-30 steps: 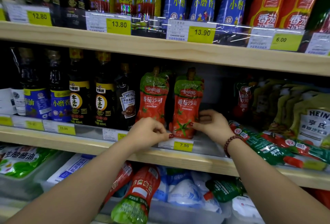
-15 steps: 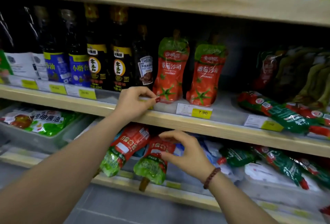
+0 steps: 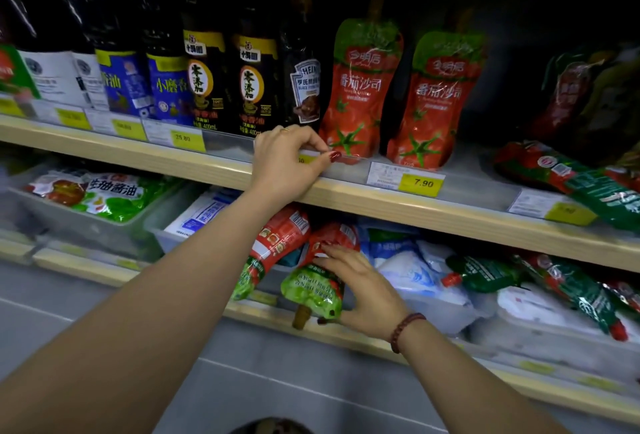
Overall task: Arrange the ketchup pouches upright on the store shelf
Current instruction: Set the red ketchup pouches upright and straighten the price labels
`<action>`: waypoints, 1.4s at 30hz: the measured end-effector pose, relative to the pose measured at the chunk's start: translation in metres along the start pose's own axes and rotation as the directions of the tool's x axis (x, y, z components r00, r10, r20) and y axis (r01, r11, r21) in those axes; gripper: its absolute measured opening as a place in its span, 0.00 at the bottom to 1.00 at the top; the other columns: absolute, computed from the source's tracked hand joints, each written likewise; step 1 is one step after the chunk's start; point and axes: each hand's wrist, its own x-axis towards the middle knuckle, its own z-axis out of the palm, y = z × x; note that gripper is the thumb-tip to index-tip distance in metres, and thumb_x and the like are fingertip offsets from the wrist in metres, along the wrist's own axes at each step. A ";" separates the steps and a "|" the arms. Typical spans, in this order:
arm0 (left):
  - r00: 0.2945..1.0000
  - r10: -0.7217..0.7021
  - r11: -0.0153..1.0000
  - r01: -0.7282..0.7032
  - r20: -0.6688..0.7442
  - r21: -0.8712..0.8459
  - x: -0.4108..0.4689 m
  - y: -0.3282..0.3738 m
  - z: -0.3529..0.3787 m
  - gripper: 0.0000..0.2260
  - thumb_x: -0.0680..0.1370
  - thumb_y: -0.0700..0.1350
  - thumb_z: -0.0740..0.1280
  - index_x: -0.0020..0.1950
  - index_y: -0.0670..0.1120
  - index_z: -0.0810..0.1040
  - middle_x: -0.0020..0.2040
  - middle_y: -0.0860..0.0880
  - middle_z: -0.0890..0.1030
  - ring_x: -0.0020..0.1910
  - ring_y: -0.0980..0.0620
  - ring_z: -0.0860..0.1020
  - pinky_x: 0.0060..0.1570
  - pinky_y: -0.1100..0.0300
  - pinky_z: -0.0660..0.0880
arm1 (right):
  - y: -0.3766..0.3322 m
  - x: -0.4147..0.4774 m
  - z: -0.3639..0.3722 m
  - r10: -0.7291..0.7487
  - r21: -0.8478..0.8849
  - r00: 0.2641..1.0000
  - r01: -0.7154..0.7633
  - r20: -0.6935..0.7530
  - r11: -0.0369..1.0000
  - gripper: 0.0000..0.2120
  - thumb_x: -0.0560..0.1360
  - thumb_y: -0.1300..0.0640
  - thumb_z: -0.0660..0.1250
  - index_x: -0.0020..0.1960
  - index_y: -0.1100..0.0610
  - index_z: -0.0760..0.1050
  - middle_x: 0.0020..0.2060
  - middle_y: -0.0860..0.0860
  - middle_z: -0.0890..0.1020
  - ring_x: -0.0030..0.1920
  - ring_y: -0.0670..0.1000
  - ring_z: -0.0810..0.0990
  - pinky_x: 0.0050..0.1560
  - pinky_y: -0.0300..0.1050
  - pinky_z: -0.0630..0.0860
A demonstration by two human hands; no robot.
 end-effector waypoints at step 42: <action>0.790 0.125 0.745 0.325 0.601 -0.582 0.019 0.073 -0.025 0.21 0.60 0.39 0.78 0.51 0.46 0.80 0.49 0.47 0.85 0.49 0.48 0.83 0.44 0.60 0.79 | -0.032 0.015 -0.152 0.377 0.594 0.538 0.315 -0.754 0.740 0.10 0.72 0.43 0.66 0.44 0.48 0.82 0.41 0.44 0.85 0.43 0.43 0.82 0.41 0.37 0.79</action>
